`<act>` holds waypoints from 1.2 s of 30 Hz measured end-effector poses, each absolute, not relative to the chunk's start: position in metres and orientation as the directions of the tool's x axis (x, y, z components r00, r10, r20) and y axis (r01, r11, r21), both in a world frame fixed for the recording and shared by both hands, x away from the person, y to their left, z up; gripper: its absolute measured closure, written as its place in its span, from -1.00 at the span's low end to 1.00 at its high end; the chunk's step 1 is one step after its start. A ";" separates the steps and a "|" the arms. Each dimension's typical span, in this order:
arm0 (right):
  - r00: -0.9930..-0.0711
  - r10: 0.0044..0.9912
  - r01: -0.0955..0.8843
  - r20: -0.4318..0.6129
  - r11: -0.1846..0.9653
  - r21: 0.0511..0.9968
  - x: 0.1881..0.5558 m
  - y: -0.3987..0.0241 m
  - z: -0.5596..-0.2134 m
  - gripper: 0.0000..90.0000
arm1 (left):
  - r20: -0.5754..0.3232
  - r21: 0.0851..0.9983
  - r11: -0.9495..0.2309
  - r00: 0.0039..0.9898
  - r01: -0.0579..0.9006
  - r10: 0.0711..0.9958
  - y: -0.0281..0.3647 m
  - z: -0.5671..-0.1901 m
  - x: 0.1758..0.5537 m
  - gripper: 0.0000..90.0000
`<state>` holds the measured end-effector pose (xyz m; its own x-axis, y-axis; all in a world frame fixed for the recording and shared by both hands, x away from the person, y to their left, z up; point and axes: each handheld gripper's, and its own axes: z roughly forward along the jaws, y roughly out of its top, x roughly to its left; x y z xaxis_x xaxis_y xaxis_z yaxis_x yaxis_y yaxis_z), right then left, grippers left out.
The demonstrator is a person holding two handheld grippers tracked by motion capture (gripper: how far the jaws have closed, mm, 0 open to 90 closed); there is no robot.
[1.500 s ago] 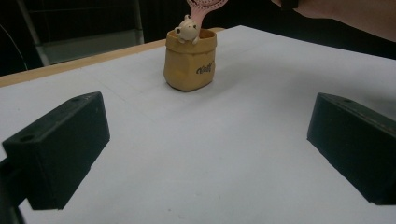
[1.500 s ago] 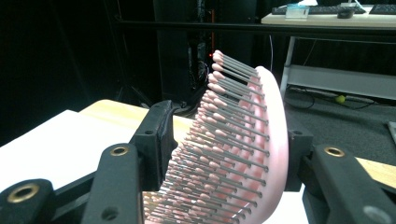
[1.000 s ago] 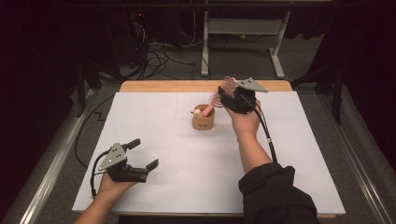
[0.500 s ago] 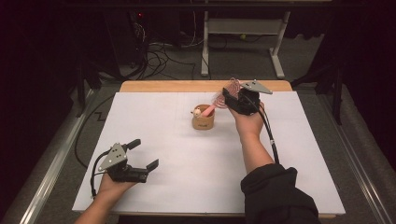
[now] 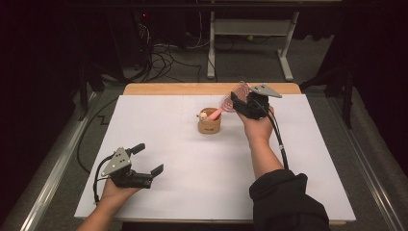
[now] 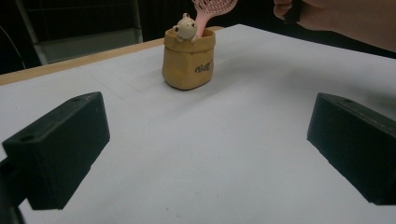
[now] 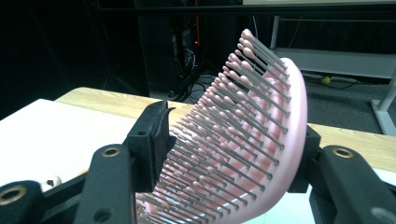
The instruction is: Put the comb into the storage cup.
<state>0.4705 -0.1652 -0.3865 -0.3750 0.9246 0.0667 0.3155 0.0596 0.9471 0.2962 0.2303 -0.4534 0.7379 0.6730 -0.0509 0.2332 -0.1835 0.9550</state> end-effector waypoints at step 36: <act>-0.382 0.923 0.307 0.054 0.071 0.949 0.469 -0.171 -0.381 -0.58 | -0.056 0.951 -0.186 0.732 0.245 0.679 0.231 -0.455 0.298 -1.00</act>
<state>0.4688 -0.1707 -0.3807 -0.3818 0.9227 0.0541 0.3072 0.0715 0.9490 0.2978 0.2310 -0.4551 0.7320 0.6790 -0.0556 0.2450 -0.1862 0.9515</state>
